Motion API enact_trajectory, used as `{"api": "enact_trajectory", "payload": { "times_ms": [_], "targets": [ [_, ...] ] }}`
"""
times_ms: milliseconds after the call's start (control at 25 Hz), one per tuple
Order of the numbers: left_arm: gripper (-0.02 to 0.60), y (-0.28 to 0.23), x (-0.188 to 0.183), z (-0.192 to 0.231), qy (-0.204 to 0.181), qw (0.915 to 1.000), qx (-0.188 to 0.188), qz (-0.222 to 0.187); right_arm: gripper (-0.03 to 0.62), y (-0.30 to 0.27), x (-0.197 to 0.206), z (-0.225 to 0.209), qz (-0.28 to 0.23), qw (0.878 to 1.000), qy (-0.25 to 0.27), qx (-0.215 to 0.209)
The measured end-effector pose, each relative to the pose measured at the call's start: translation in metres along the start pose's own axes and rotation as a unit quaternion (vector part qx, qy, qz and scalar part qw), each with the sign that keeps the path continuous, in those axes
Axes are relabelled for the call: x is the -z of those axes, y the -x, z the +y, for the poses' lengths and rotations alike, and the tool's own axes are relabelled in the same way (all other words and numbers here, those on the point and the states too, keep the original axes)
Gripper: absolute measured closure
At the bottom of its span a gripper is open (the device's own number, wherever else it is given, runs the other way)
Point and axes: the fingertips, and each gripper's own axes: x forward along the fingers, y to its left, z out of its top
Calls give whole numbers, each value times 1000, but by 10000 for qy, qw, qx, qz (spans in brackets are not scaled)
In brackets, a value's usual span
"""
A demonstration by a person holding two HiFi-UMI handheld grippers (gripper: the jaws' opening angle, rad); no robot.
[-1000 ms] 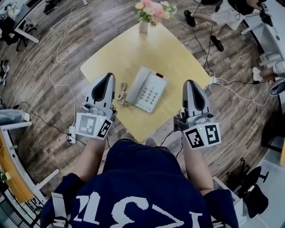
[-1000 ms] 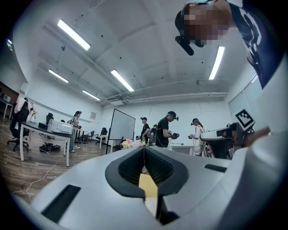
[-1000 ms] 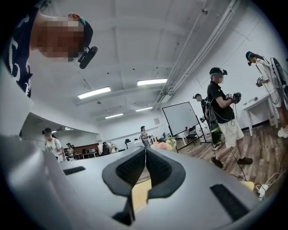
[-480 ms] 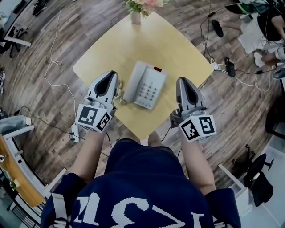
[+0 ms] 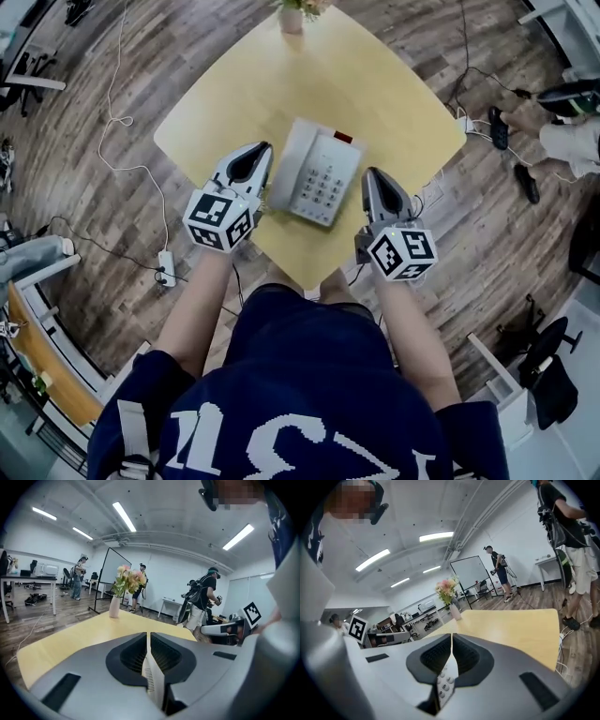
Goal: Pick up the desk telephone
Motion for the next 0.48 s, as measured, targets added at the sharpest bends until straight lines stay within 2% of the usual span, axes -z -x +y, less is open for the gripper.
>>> {"api": "enact_trajectory", "payload": {
  "times_ms": [120, 160, 200, 240, 360, 480],
  "targets": [
    [564, -14, 17, -2, 580, 9970, 441, 250, 563, -9, 26, -4, 356, 9993, -123, -60],
    [528, -16, 19, -4, 868, 9938, 648, 250, 547, -12, 34, -5, 465, 9986, -217, -116],
    [428, -18, 19, -5, 1123, 9896, 864, 251, 501, -14, 41, -5, 582, 9976, -322, -188],
    [365, -20, 21, -7, 1291, 9855, 1062, 302, 460, -16, 48, -6, 705, 9963, -421, -256],
    [322, -25, 38, -13, 1369, 9753, 1535, 802, 406, -20, 67, -10, 999, 9924, -634, -340],
    [289, -27, 53, -24, 1448, 9592, 2076, 1258, 370, -22, 79, -15, 1121, 9890, -880, -398]
  ]
}}
